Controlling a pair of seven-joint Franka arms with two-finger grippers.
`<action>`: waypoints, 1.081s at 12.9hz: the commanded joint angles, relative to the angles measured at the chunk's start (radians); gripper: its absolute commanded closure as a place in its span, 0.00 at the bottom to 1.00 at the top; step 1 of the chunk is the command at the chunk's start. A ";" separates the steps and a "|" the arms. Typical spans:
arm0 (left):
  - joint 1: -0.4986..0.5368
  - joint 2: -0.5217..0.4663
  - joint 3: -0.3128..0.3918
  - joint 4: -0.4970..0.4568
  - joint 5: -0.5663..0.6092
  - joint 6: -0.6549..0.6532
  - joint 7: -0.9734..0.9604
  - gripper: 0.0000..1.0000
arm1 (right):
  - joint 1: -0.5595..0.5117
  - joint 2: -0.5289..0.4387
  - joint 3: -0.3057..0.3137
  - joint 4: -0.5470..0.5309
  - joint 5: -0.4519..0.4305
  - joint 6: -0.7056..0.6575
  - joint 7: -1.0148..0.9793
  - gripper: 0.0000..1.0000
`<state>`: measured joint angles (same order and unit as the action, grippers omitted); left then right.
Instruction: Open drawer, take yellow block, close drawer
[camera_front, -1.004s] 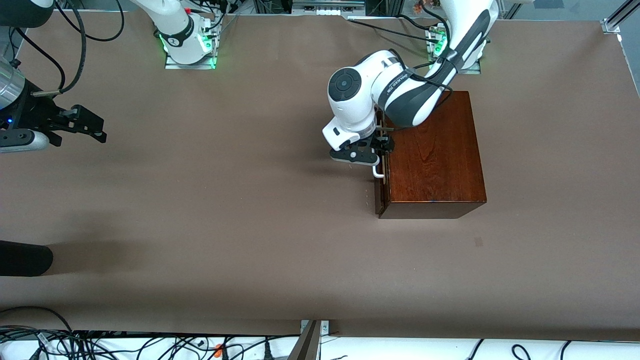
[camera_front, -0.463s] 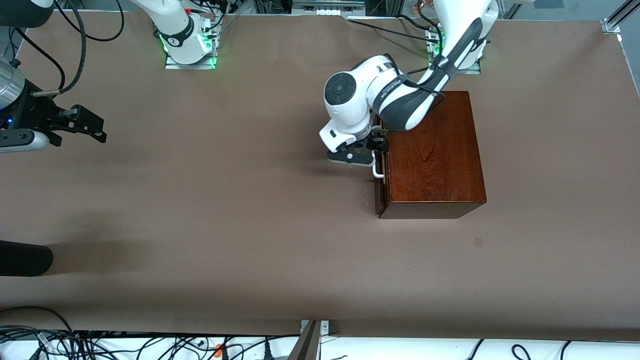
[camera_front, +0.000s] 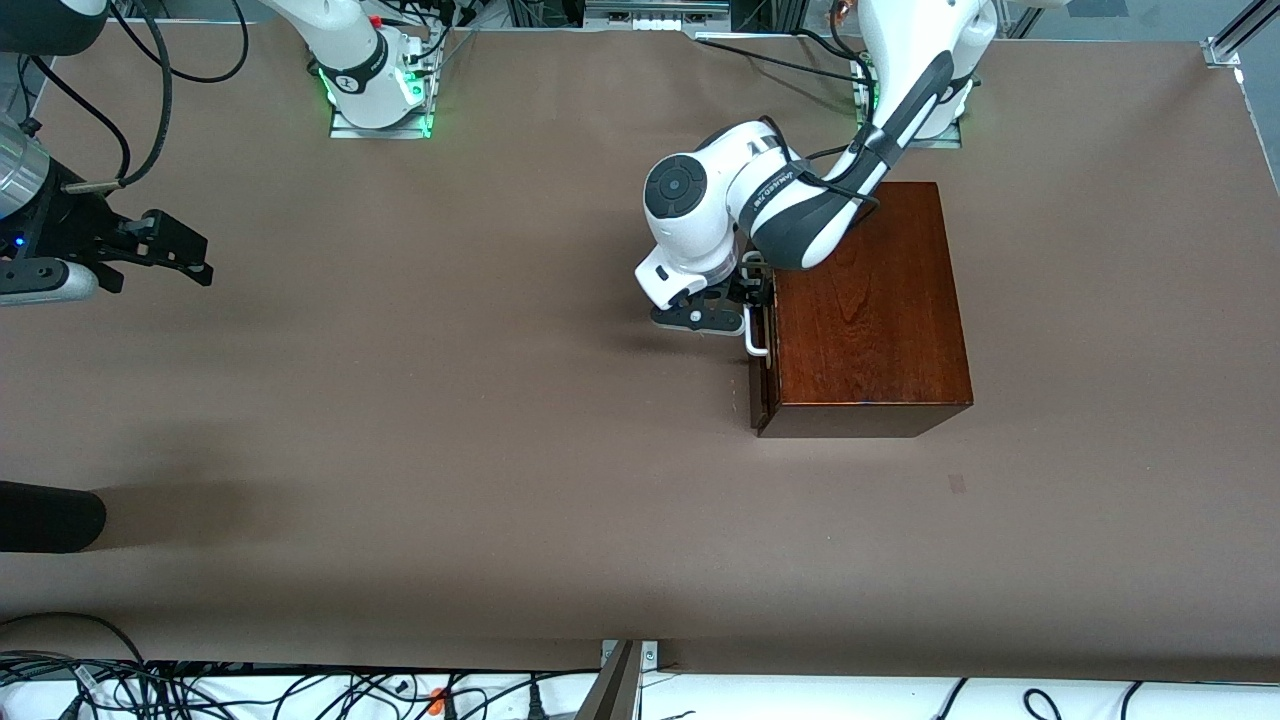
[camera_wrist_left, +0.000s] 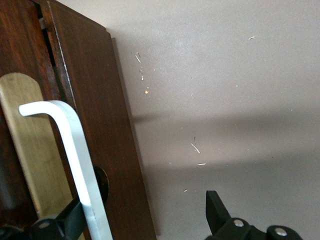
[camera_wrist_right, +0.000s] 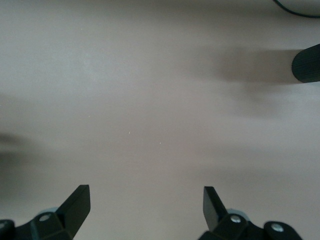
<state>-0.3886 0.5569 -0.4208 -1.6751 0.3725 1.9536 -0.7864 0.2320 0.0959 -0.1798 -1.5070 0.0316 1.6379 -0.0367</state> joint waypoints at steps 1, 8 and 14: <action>-0.021 0.005 -0.001 0.008 0.019 0.030 -0.040 0.00 | -0.010 0.005 0.003 0.016 0.018 -0.004 -0.002 0.00; -0.055 0.024 -0.004 0.021 -0.007 0.186 -0.115 0.00 | -0.010 0.005 0.003 0.016 0.018 -0.004 -0.002 0.00; -0.072 0.034 -0.003 0.048 -0.081 0.229 -0.131 0.00 | -0.010 0.005 0.003 0.016 0.018 -0.004 -0.002 0.00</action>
<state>-0.4404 0.5724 -0.4206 -1.6671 0.3337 2.1690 -0.9114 0.2318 0.0960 -0.1798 -1.5070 0.0316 1.6379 -0.0367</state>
